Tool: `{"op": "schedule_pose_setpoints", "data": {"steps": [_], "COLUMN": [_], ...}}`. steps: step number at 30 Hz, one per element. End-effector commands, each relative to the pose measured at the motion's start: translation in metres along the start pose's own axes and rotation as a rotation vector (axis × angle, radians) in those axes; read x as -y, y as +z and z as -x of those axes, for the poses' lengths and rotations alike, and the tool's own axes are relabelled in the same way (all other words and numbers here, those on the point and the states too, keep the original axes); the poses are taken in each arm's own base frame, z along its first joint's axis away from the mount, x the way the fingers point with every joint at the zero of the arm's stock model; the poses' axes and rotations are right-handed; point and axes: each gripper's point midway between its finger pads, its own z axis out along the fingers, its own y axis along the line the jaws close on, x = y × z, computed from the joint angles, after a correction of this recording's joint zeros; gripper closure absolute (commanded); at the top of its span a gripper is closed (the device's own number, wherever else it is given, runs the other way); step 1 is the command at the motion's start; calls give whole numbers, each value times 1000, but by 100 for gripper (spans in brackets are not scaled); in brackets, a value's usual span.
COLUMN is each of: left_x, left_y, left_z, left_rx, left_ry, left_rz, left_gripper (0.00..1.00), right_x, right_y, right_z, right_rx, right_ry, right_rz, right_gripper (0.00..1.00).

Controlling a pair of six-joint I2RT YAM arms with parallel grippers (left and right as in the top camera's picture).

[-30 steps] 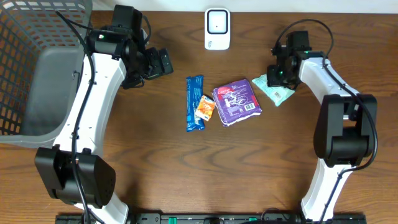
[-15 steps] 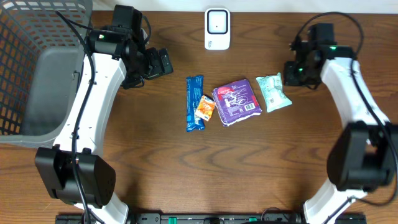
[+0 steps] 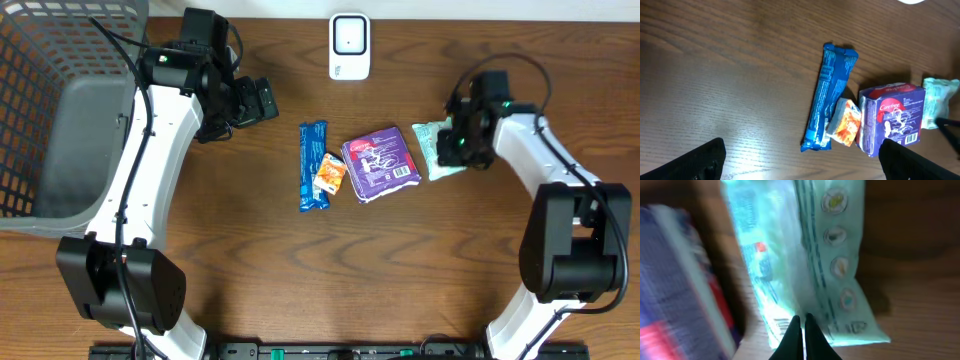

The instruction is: Scan the item barcode

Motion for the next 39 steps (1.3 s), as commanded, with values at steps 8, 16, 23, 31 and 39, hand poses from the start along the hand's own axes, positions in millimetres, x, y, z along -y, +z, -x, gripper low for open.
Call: {"op": "schedule_pose_setpoints", "data": {"steps": [8, 16, 23, 31, 39], "left_x": [-3, -3, -3, -3, -3], "left_y": [-1, -1, -1, -1, -1], "left_z": [2, 2, 2, 2, 2], "left_rx": [7, 8, 8, 7, 8], "left_ry": [7, 7, 7, 7, 7], "left_rz": [13, 13, 13, 13, 13], "left_gripper": [2, 2, 2, 2, 2], "right_x": [5, 3, 26, 36, 23], "right_y": [-9, -80, -87, -20, 18], "right_z": [-23, 24, 51, 45, 53], "right_rx": [-72, 168, 277, 166, 183], "right_ry": [87, 14, -37, -34, -9], "right_rz": [-39, -63, -108, -41, 191], "right_gripper": [99, 43, 1, 22, 29]}}
